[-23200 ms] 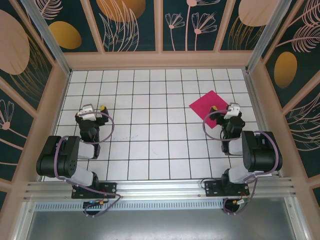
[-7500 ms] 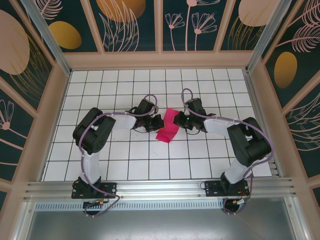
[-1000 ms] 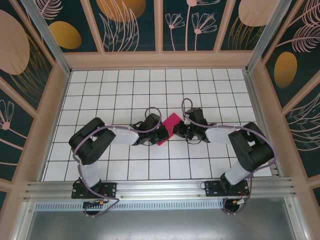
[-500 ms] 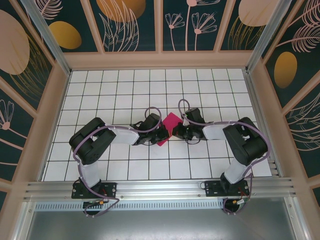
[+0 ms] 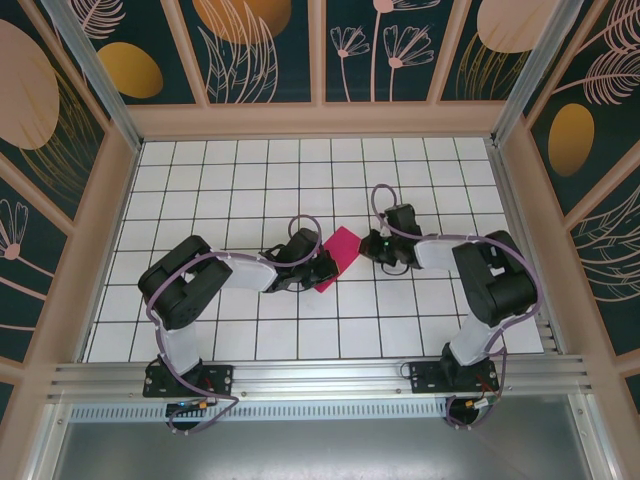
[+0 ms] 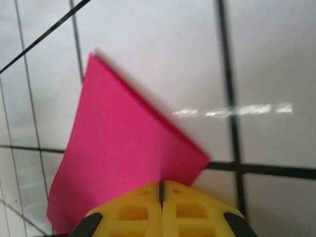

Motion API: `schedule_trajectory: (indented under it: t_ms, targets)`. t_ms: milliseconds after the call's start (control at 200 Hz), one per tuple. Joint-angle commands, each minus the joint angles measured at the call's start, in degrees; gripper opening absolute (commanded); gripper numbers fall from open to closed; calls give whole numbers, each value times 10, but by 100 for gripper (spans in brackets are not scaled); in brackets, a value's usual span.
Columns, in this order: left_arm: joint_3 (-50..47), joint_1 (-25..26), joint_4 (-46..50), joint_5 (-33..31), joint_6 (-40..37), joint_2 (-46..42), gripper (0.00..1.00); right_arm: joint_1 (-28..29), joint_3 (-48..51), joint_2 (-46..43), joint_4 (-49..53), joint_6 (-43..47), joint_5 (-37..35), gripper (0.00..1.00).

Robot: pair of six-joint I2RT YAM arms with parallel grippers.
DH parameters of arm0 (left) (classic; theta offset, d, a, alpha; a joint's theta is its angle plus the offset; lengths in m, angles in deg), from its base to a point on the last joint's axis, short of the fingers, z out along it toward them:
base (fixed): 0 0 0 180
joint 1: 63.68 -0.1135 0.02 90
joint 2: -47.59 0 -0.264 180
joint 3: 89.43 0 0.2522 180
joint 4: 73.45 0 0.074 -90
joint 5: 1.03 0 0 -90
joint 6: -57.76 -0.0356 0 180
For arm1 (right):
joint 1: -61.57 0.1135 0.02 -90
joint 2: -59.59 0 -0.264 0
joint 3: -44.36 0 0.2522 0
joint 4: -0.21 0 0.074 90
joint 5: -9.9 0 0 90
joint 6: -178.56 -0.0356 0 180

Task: Fold a paper plane with a square sheet of paper (pick it up from the middle)
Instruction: Fold the square sheet of paper in half at the center of the table.

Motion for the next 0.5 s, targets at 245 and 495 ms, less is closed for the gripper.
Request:
schedule_trajectory:
  t_ms: [245, 495]
  targets:
    - [-24, 1, 93, -17, -5, 23, 0, 51, 16, -6, -46, 19, 72, 0]
    - [-26, 1, 95, -17, -9, 23, 0, 59, -12, 45, -33, 33, 77, 0]
